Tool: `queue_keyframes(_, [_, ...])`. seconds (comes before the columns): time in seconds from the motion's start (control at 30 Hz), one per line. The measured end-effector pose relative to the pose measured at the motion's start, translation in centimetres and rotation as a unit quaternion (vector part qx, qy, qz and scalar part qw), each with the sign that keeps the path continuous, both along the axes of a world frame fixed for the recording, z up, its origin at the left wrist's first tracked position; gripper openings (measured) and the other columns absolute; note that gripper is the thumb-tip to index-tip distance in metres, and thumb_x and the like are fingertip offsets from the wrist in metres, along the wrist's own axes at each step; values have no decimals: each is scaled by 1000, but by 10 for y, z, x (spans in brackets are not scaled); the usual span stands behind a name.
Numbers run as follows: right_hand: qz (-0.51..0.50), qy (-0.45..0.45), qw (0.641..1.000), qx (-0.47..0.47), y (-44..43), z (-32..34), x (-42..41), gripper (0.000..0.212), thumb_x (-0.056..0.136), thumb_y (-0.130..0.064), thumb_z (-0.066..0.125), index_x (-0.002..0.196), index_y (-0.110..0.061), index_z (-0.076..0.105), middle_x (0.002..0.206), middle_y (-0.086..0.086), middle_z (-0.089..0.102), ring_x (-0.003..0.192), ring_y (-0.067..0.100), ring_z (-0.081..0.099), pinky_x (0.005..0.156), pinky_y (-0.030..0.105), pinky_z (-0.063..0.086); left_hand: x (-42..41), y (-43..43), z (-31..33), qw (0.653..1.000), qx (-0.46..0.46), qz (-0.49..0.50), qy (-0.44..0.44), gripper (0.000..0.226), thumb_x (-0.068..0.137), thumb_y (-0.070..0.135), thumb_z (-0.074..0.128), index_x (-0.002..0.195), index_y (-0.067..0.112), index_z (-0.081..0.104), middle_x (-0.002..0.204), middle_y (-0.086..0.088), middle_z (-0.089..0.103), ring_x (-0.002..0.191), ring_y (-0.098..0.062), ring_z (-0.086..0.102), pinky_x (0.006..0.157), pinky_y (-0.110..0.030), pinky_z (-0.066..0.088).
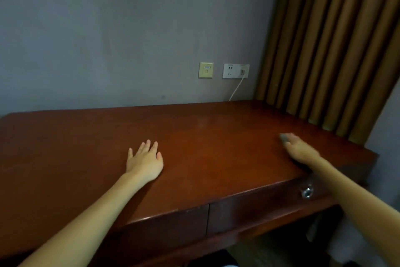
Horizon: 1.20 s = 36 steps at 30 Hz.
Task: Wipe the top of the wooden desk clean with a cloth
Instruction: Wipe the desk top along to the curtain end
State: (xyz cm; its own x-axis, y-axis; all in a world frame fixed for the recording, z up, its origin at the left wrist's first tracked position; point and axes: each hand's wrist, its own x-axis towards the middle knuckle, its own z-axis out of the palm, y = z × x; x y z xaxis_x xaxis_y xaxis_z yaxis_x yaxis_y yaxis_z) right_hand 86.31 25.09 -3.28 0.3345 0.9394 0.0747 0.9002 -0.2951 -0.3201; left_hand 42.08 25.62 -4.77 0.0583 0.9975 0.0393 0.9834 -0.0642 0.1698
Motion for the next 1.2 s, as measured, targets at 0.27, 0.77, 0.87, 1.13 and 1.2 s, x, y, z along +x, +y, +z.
queue_keyframes(0.27, [-82,-19,996,26,-38,-13,12,54,99,-26,27,150,-8,21,158,16,16,146,28,16,118,43,18,3,2,-2,1000,-2,19,-4,54,102,33,13,154,21,6,161,-1,-2,148,-15,-1,120,-44,-1])
queue_keyframes(0.77, [387,-26,920,50,-91,-6,-261,53,101,-32,34,152,-24,18,159,-7,13,146,6,10,116,21,6,3,1,1,1000,9,24,-7,52,103,31,17,154,21,12,161,0,4,148,-16,3,120,-43,1])
queue_keyframes(0.87, [377,-26,922,85,-122,-12,-215,53,100,-35,36,150,-32,20,155,-19,14,142,-4,11,112,12,5,2,-1,0,1000,6,17,-7,52,103,32,15,154,21,10,161,-1,3,148,-16,2,120,-43,0])
queue_keyframes(1.13, [120,7,993,4,-50,3,-58,54,102,-31,34,151,-17,18,159,3,14,146,17,14,117,34,14,3,-2,1,1000,6,17,-11,52,103,32,15,154,20,10,161,-1,3,148,-16,2,120,-44,0])
queue_keyframes(1.2, [98,-2,995,-4,-23,6,-75,55,103,-31,32,152,-15,14,160,5,10,147,19,11,118,35,11,3,-3,2,1000,6,18,-11,53,103,32,15,154,20,11,161,-1,3,148,-17,3,120,-44,1])
